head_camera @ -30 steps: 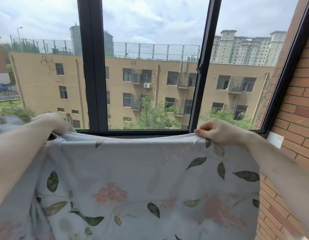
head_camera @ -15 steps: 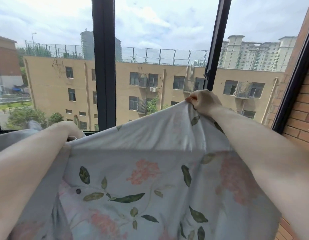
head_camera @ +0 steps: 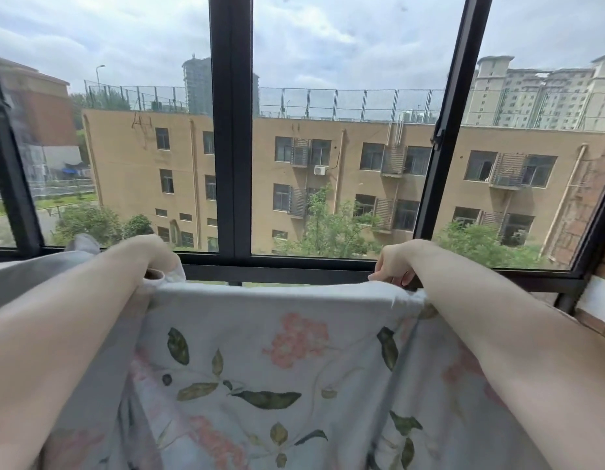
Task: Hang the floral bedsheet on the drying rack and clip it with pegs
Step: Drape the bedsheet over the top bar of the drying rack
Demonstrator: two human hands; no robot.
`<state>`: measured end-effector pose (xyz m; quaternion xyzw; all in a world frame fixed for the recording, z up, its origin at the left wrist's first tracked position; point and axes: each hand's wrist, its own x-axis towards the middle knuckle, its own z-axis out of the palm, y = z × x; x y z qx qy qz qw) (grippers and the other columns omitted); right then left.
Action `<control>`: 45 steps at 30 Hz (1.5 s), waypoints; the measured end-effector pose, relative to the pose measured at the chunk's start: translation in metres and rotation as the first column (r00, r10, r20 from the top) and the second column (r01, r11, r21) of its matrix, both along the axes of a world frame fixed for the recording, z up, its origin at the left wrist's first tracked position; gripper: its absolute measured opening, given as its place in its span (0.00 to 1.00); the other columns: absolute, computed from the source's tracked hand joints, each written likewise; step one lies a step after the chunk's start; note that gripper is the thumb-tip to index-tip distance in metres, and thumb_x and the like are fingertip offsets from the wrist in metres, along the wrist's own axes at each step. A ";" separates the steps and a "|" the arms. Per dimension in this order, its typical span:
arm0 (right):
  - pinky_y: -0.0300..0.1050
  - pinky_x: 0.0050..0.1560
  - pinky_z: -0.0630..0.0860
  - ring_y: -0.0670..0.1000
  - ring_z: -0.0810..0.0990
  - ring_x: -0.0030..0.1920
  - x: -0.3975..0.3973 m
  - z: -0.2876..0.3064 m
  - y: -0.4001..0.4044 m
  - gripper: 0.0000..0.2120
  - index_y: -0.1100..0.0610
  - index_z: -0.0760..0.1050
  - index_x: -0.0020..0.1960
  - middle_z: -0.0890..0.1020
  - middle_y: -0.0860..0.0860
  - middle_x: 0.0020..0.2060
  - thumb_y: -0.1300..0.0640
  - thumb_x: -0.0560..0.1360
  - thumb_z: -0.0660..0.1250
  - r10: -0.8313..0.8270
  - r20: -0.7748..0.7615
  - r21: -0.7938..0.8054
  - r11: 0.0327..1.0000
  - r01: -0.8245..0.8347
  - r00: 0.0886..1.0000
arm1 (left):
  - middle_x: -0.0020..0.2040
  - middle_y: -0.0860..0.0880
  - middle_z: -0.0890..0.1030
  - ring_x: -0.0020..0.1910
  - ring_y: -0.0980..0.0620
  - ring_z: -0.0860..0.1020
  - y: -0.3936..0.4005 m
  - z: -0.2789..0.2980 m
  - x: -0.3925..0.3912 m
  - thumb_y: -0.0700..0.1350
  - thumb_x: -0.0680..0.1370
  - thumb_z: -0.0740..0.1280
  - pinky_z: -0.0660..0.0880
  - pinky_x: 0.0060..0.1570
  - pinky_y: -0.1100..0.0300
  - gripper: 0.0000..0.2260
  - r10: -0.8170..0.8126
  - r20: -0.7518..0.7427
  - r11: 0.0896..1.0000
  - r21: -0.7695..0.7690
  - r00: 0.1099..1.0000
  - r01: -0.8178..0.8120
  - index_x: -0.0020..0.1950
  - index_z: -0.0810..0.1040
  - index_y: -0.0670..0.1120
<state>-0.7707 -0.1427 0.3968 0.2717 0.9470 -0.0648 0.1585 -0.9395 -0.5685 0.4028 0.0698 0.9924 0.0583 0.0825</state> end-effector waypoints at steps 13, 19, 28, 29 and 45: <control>0.46 0.51 0.84 0.45 0.86 0.50 0.020 0.039 -0.185 0.16 0.51 0.82 0.59 0.85 0.45 0.54 0.42 0.83 0.61 0.417 -0.345 -0.086 0.878 -0.471 0.841 | 0.45 0.48 0.80 0.51 0.46 0.80 0.011 0.007 0.016 0.48 0.79 0.68 0.78 0.56 0.55 0.08 -0.021 0.005 0.996 -0.092 1.000 0.021 0.44 0.81 0.46; 0.47 0.40 0.71 0.50 0.77 0.38 0.050 0.023 -0.284 0.22 0.51 0.72 0.38 0.79 0.48 0.36 0.41 0.85 0.55 0.458 -0.429 -0.073 0.841 -0.536 0.778 | 0.57 0.47 0.83 0.62 0.46 0.81 0.001 0.010 0.008 0.52 0.72 0.71 0.77 0.66 0.50 0.13 -0.015 0.067 0.976 -0.214 0.998 0.029 0.52 0.81 0.45; 0.48 0.36 0.68 0.57 0.79 0.39 0.033 -0.005 -0.359 0.25 0.51 0.72 0.33 0.79 0.49 0.33 0.39 0.83 0.54 0.390 -0.627 0.147 0.909 -0.390 0.674 | 0.57 0.45 0.81 0.59 0.49 0.79 -0.003 -0.003 -0.027 0.56 0.63 0.73 0.73 0.62 0.54 0.27 -0.142 0.303 0.923 -0.304 0.942 0.237 0.59 0.81 0.46; 0.49 0.35 0.67 0.57 0.79 0.39 0.032 -0.008 -0.364 0.27 0.52 0.71 0.32 0.79 0.49 0.32 0.38 0.83 0.52 0.387 -0.642 0.186 0.916 -0.355 0.662 | 0.54 0.44 0.79 0.56 0.48 0.79 -0.005 -0.005 -0.033 0.55 0.69 0.71 0.73 0.59 0.53 0.20 -0.184 0.321 0.910 -0.302 0.929 0.284 0.56 0.80 0.46; 0.50 0.37 0.66 0.54 0.76 0.34 0.044 -0.007 -0.369 0.31 0.56 0.71 0.30 0.78 0.52 0.31 0.40 0.84 0.49 0.292 -0.644 0.280 0.950 -0.138 0.707 | 0.55 0.48 0.75 0.46 0.46 0.77 -0.082 0.058 0.073 0.69 0.76 0.63 0.71 0.45 0.56 0.31 -0.593 0.176 0.778 0.379 0.786 0.502 0.66 0.72 0.45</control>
